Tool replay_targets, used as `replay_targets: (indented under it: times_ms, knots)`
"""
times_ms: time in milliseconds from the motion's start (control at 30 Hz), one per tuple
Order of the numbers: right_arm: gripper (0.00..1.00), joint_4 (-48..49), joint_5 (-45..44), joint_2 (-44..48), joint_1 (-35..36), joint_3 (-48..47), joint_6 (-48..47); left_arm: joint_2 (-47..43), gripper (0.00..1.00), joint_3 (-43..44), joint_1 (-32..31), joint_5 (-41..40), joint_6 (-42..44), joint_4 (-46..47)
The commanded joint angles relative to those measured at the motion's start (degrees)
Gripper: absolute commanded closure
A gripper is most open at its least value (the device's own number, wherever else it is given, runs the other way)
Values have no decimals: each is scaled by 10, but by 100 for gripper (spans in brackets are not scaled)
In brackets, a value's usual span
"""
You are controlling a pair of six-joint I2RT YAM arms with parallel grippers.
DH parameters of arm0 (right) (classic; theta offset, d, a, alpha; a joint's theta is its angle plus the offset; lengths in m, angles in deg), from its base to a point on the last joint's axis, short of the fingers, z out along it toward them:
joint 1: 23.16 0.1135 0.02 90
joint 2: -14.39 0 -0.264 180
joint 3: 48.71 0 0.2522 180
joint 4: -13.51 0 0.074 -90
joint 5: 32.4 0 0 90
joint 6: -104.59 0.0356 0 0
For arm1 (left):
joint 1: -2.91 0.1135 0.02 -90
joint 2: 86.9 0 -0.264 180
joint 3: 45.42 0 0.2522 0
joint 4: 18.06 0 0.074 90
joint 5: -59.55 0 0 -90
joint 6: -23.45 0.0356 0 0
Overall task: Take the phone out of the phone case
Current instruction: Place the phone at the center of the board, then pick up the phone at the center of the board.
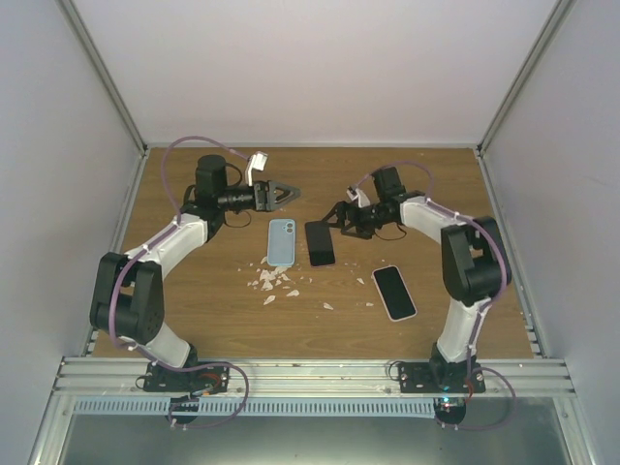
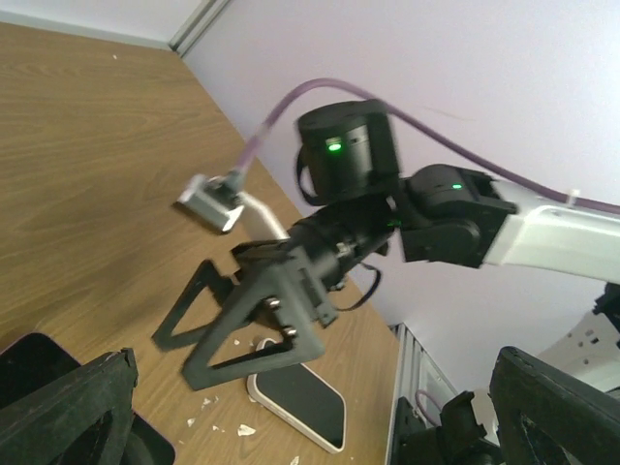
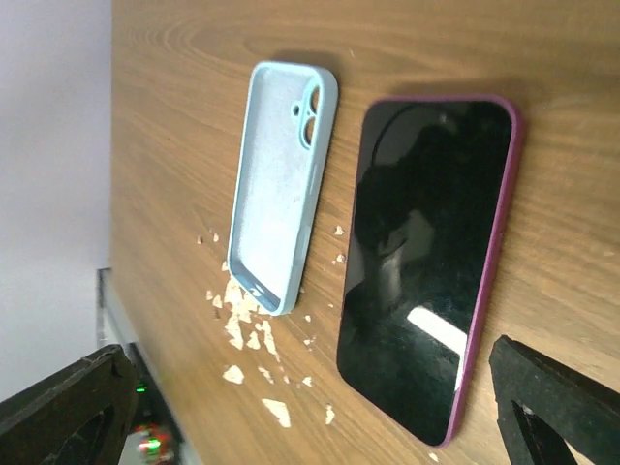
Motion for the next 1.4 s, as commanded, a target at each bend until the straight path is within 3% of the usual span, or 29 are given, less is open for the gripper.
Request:
replay_targets:
  times_ms: [0, 433, 700, 933, 1367]
  knots:
    - [1, -38, -83, 76, 2, 16, -96, -28, 1, 7, 6, -6, 8, 21]
    - [0, -224, -287, 238, -5, 29, -386, -71, 1, -9, 8, -14, 21, 11]
    - [0, -299, -388, 340, -18, 142, -507, -99, 1, -31, 7, -25, 32, 9]
    - [0, -315, -356, 336, -64, 195, -547, -97, 1, -31, 7, -30, 27, 15]
    - [1, -310, -318, 205, -79, 187, -533, -134, 1, -55, 8, -75, 46, -2]
